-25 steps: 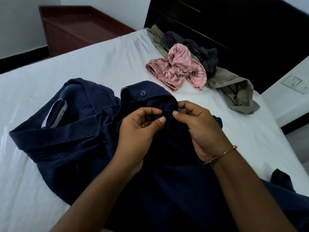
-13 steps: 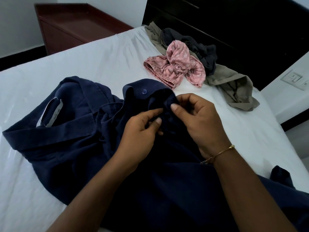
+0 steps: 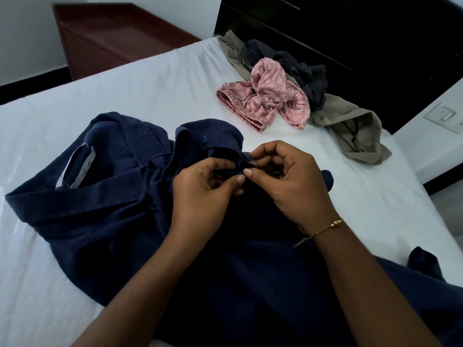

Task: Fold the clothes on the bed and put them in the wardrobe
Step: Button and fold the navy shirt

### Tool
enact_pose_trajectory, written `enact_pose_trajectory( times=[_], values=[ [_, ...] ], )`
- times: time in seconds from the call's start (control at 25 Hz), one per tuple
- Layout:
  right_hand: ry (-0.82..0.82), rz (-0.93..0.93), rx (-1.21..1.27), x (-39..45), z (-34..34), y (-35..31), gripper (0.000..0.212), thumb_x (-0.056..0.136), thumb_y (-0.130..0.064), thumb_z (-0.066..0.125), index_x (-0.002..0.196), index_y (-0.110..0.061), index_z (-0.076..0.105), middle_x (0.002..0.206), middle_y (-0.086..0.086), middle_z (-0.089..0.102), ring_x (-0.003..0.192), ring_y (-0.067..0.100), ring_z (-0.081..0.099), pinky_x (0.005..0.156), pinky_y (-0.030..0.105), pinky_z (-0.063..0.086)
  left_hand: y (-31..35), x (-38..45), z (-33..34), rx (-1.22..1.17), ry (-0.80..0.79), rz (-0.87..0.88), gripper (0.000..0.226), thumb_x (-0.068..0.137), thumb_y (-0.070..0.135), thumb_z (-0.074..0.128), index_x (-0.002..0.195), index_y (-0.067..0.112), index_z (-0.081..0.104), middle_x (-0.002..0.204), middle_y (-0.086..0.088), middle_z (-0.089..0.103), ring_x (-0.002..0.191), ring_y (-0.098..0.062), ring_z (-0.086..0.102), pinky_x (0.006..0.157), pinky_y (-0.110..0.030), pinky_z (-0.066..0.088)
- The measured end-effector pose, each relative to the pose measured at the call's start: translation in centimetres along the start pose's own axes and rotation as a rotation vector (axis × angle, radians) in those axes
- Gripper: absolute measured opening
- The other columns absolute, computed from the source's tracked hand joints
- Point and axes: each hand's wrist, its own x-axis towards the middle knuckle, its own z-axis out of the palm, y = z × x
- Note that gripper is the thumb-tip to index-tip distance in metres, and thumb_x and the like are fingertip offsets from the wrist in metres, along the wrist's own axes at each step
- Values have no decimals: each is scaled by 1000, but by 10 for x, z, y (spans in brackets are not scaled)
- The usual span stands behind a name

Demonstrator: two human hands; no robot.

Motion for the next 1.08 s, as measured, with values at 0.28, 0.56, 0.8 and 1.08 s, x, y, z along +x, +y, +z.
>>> enact_pose_trajectory(
  times=[0.28,0.56,0.8,1.08],
  values=[
    [-93,-190,-149,-2,-4,-3,28,108,2,95,134,-9,93,118,0,96,105,5,88,102,41,83,-4,2,-2,-44,87,-10,13,84,3,82,91,3,71,76,-11,75,75,-29,77,75,-33,64],
    [36,-212,-158,-2,11,4,25,107,-1,96,131,-8,98,118,1,97,106,4,87,109,49,85,-2,3,-3,-82,71,-12,11,85,4,80,95,4,75,83,-8,78,82,-30,78,83,-36,64],
    [94,-174,-211,2,18,16,15,114,-14,95,128,-10,100,113,4,88,100,9,80,100,49,82,0,1,-1,-71,58,8,14,85,4,80,98,5,76,85,-6,79,82,-26,78,84,-37,64],
    [59,-254,-384,5,21,21,11,115,-10,88,121,-8,98,106,9,80,92,15,70,89,49,76,-1,1,-4,153,76,143,11,85,8,83,93,15,79,83,12,78,75,-11,77,76,-30,64]
  ],
)
